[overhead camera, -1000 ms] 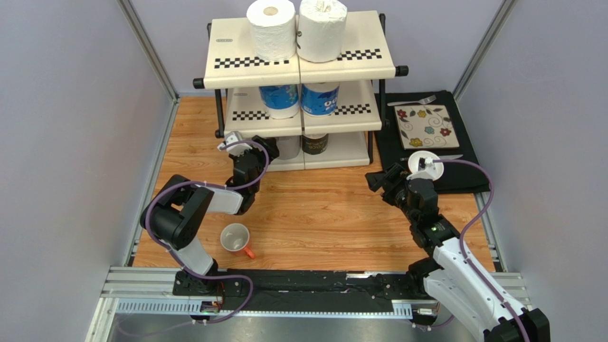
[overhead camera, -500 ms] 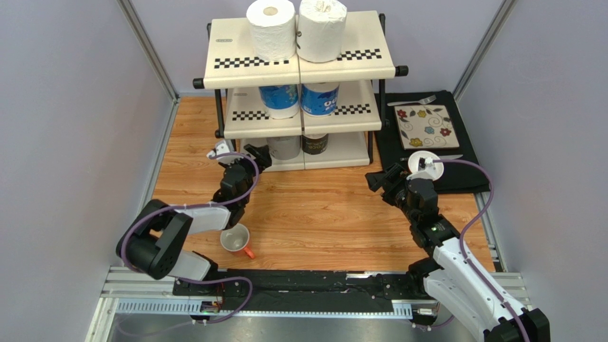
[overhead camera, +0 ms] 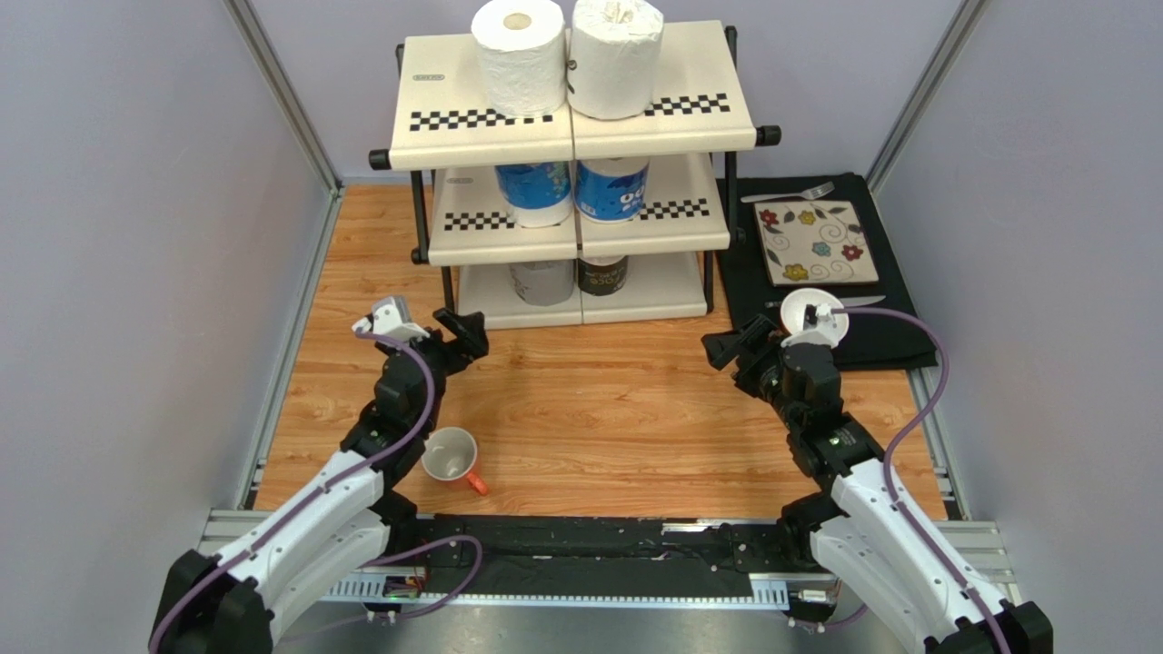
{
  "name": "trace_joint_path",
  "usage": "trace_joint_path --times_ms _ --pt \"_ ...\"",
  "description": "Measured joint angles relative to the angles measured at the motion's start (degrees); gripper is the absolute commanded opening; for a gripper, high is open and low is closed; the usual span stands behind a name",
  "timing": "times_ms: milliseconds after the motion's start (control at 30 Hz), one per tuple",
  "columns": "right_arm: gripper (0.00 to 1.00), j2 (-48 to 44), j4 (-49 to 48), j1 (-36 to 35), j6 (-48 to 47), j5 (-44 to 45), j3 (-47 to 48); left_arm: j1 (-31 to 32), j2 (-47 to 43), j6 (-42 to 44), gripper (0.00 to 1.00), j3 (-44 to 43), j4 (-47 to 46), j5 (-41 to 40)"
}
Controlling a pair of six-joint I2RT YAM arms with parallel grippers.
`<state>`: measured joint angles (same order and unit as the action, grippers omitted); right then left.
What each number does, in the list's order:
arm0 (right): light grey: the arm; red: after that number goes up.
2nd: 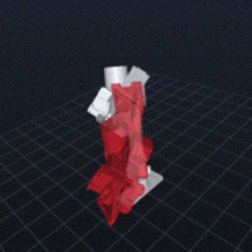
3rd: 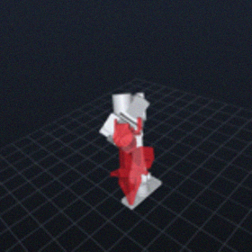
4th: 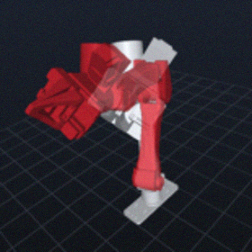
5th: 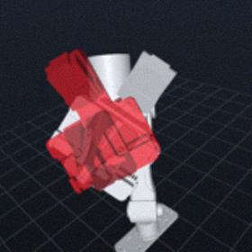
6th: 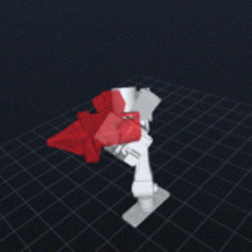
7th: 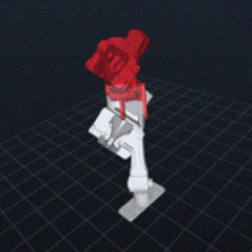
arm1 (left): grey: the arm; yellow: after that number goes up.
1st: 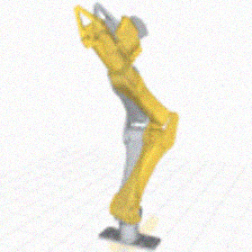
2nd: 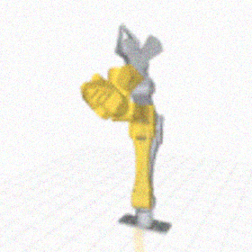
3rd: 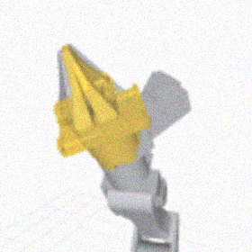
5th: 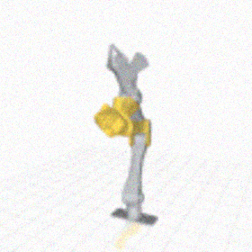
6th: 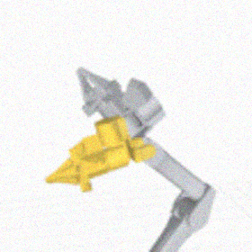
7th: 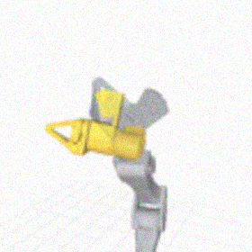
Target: Place and organize the paper towels onto the shelf
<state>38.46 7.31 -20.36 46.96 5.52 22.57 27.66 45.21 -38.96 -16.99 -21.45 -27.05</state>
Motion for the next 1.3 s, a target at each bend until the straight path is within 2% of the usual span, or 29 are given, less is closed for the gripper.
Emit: trace_joint_path --times_ms 167,267,467,667,900,1067,1300 --pt "1.00 -0.63 2.47 0.04 -0.55 0.28 0.85 0.00 -9.09 0.46 0.96 -2.03 19.63 1.84" --pt "1.00 -1.27 4.50 0.07 -0.76 0.66 1.81 0.00 -14.36 1.01 0.98 -4.96 30.18 3.08" --pt "0.99 -3.17 10.03 0.20 -0.74 0.35 4.83 0.00 -25.75 2.03 0.99 -10.40 43.21 2.58" --pt "0.99 -10.32 16.48 0.22 -0.72 -0.76 6.91 0.00 -32.94 1.95 0.99 -15.02 53.31 0.98" --pt "0.99 -15.26 23.12 0.28 -1.70 -0.92 9.99 0.00 -33.46 1.81 0.99 -17.25 62.01 0.33" --pt "0.99 -14.86 26.34 0.31 -2.75 -0.94 11.61 0.00 -31.54 1.33 0.99 -17.44 65.40 -0.74" --pt "0.99 -11.30 25.99 0.31 -3.34 -1.07 11.69 0.00 -25.20 -0.20 0.99 -19.12 69.64 -5.11"
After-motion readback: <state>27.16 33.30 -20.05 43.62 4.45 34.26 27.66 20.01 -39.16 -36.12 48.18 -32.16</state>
